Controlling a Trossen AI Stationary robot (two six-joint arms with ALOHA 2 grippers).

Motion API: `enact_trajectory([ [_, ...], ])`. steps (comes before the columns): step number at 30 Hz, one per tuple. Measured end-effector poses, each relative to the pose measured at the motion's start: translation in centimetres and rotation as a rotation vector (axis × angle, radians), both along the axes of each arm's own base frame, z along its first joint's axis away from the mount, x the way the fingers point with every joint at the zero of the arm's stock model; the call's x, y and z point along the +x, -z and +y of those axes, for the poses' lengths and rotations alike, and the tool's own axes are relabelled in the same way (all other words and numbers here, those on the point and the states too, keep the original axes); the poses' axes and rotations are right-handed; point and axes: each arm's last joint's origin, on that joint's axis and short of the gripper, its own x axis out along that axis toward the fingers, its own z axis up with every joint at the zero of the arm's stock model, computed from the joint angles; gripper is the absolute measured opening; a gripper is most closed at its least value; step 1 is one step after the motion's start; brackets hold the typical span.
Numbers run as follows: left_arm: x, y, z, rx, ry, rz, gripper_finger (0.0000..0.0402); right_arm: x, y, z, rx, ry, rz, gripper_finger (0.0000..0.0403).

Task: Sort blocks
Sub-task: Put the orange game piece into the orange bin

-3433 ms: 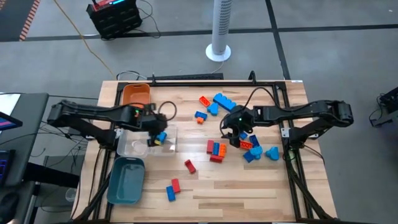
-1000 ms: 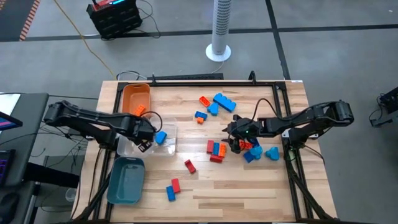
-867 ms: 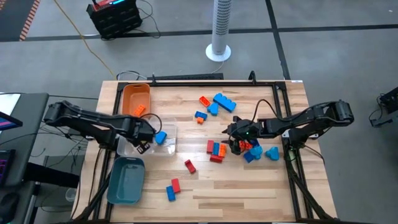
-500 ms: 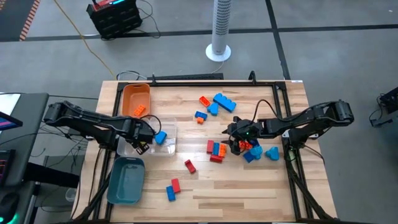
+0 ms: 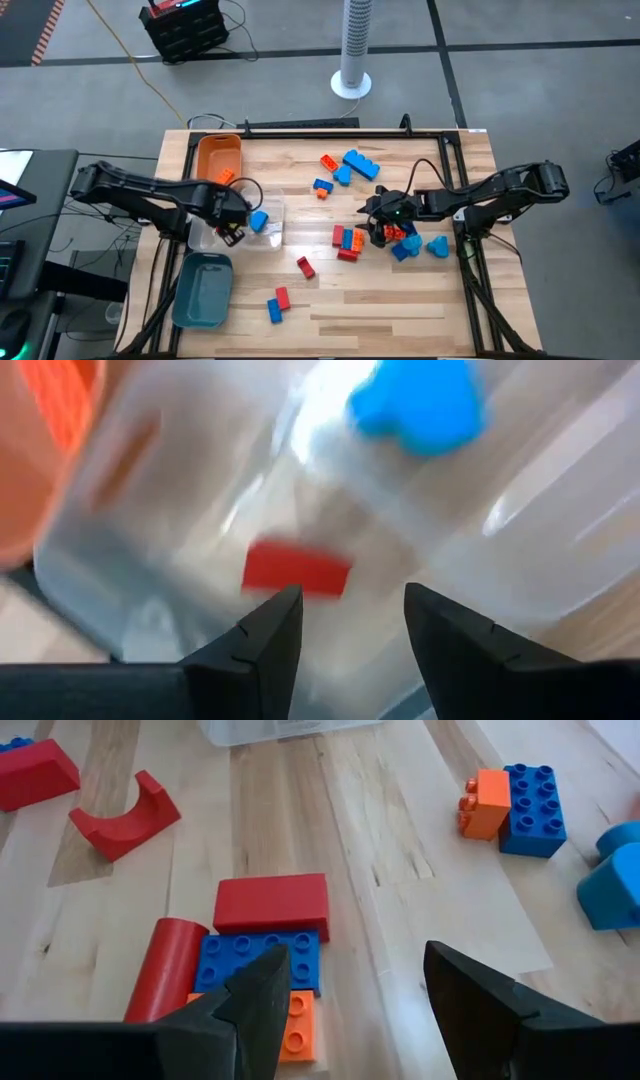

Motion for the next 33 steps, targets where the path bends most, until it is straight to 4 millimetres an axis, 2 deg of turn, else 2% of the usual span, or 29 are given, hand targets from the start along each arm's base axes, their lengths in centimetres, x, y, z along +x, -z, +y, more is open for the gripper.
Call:
enact_trajectory([
  [6, 2.9, -2.0, 0.6, 0.157, 0.113, -0.282, 0.0173, 0.2, -0.3, -0.2, -0.043, 0.057, -0.038, 0.0239],
  [10, 5.4, -1.9, 2.1, 0.233, 0.181, -0.38, 0.0173, 0.4, -0.6, -0.2, -0.043, 0.072, -0.077, 0.0239],
  [19, 11.2, 1.5, 5.1, 0.225, 0.437, -0.364, 0.0173, 0.3, -0.5, 0.3, 0.007, 0.089, -0.066, 0.0239],
  [27, 17.0, 2.7, 6.9, 0.272, 0.604, -0.265, 0.0173, 0.2, -0.3, 0.6, -0.034, 0.131, -0.048, 0.0239],
  [33, 20.2, 3.6, 8.3, 0.304, 0.717, -0.208, 0.0173, 0.2, -0.3, 0.6, -0.043, 0.127, -0.046, 0.0239],
])
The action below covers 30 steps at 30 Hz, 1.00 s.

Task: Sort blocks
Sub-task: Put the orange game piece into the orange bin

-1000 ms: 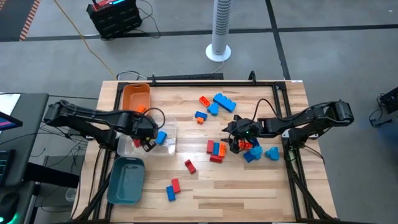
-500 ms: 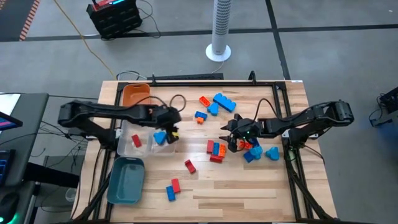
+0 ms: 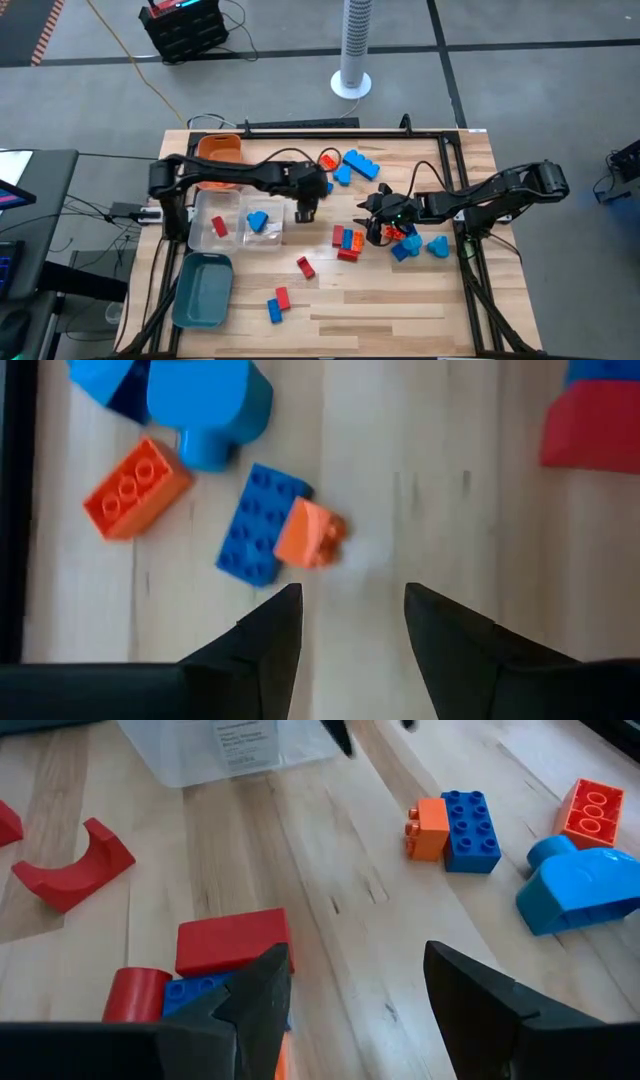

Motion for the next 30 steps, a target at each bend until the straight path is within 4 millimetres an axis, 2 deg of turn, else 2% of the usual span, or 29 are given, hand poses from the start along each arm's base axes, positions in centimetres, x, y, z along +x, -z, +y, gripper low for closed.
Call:
enact_trajectory([
  [9, 2.4, 1.9, 1.5, 0.068, 0.127, 0.083, 0.0173, 0.0, 0.0, 0.0, -0.016, -0.011, 0.007, 0.0239],
  [22, 2.4, 2.4, 3.7, 0.01, 0.17, 0.055, 0.0173, 0.1, -0.1, -0.1, -0.023, -0.014, -0.006, 0.0239],
  [27, 3.0, 4.8, 3.8, -0.011, 0.192, 0.094, 0.0173, 0.1, -0.1, -0.1, -0.023, -0.013, -0.007, 0.0239],
  [30, 3.2, 5.2, 3.8, -0.012, 0.193, 0.097, 0.0173, 0.1, -0.1, -0.1, -0.021, -0.012, -0.006, 0.0239],
])
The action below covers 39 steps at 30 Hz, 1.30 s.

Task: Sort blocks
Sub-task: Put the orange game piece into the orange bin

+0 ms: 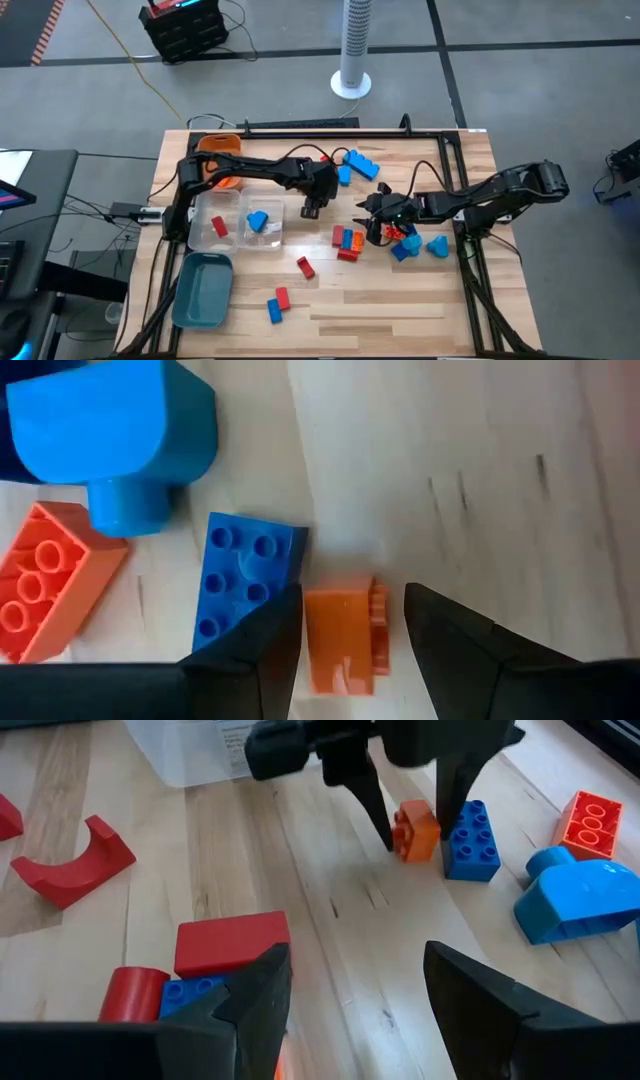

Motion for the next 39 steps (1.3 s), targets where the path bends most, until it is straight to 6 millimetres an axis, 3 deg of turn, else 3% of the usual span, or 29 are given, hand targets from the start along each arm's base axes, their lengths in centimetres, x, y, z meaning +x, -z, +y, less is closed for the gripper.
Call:
enact_trajectory([
  [7, -0.1, 0.3, -0.2, -0.009, -0.004, 0.023, 0.0168, 0.0, 0.0, 0.0, 0.0, 0.0, 0.005, 0.0239],
  [15, -0.4, 0.5, -0.4, -0.033, -0.042, 0.052, 0.0092, 0.0, 0.0, 0.0, -0.006, -0.004, 0.006, 0.0239],
  [19, -0.7, -0.1, -1.3, -0.035, -0.026, 0.087, 0.0085, 0.0, 0.1, 0.0, -0.006, -0.004, 0.008, 0.0239],
  [25, -1.2, -3.4, -3.1, -0.042, -0.06, 0.166, 0.0086, 0.0, 0.1, 0.0, -0.006, -0.004, 0.008, 0.0239],
  [30, -2.1, -6.4, -5.6, -0.049, -0.055, 0.133, 0.0093, 0.0, 0.1, 0.0, -0.006, -0.004, 0.01, 0.0239],
  [35, -4.0, -10.1, -7.6, 0.034, -0.101, 0.088, 0.0093, 0.0, 0.1, 0.0, -0.006, -0.004, 0.009, 0.0239],
  [39, -6.5, -12.2, -7.7, 0.136, -0.218, 0.1, 0.0093, 0.0, 0.1, 0.0, -0.006, -0.004, 0.008, 0.0239],
])
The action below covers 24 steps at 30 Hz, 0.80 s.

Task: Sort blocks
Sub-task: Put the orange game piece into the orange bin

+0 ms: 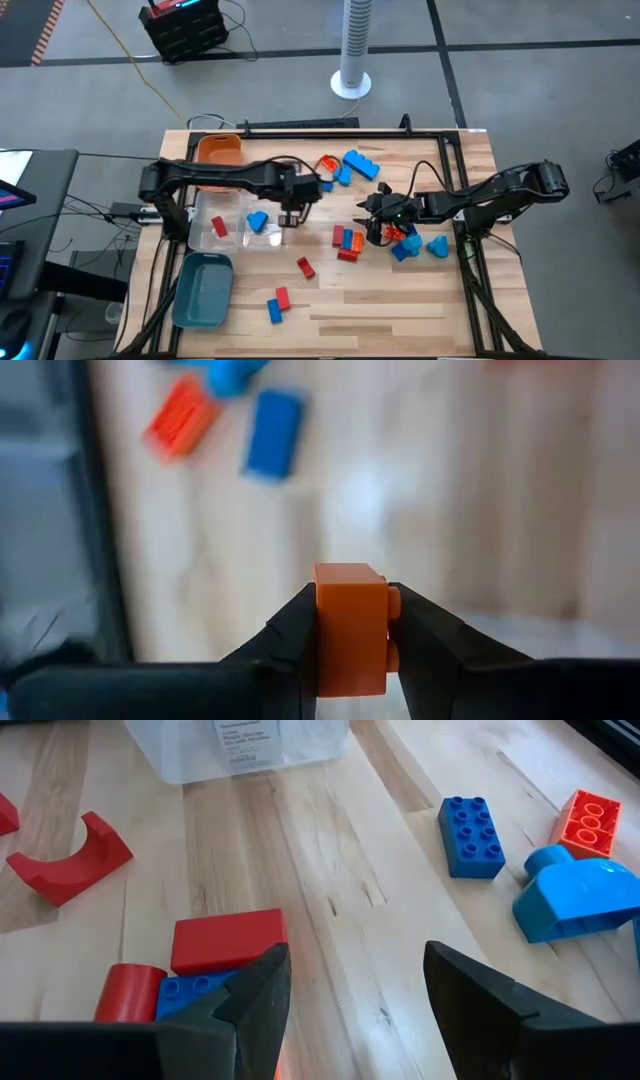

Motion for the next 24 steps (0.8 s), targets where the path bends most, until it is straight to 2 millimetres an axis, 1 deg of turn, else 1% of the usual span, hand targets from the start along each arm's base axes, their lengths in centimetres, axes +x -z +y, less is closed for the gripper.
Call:
enact_trajectory([
  [2, -1.5, -0.6, 0.6, 0.052, -0.07, -0.006, 0.0093, 0.0, 0.0, 0.0, 0.0, 0.0, 0.001, 0.0239],
  [5, -3.9, -0.3, 1.8, 0.081, -0.161, -0.023, 0.0093, 0.0, 0.0, 0.0, 0.0, 0.0, -0.001, 0.0239],
  [9, -7.9, 1.1, 3.9, 0.086, -0.309, -0.016, 0.0093, 0.0, 0.0, 0.1, 0.0, -0.003, -0.005, 0.0239],
  [13, -11.9, 2.5, 6.2, 0.082, -0.499, -0.027, 0.0093, 0.1, -0.1, 0.1, 0.0, -0.003, -0.01, 0.0239],
  [16, -14.4, 3.3, 7.7, 0.076, -0.646, -0.05, 0.0093, 0.1, -0.1, 0.1, 0.0, -0.003, -0.013, 0.0239],
  [20, -17.0, 4.1, 9.3, 0.062, -0.815, -0.058, 0.0093, 0.1, -0.1, 0.1, 0.0, -0.003, -0.016, 0.0239],
  [24, -18.3, 4.9, 10.4, 0.022, -0.918, -0.042, 0.0094, 0.1, -0.1, 0.1, 0.0, -0.003, -0.016, 0.0239],
])
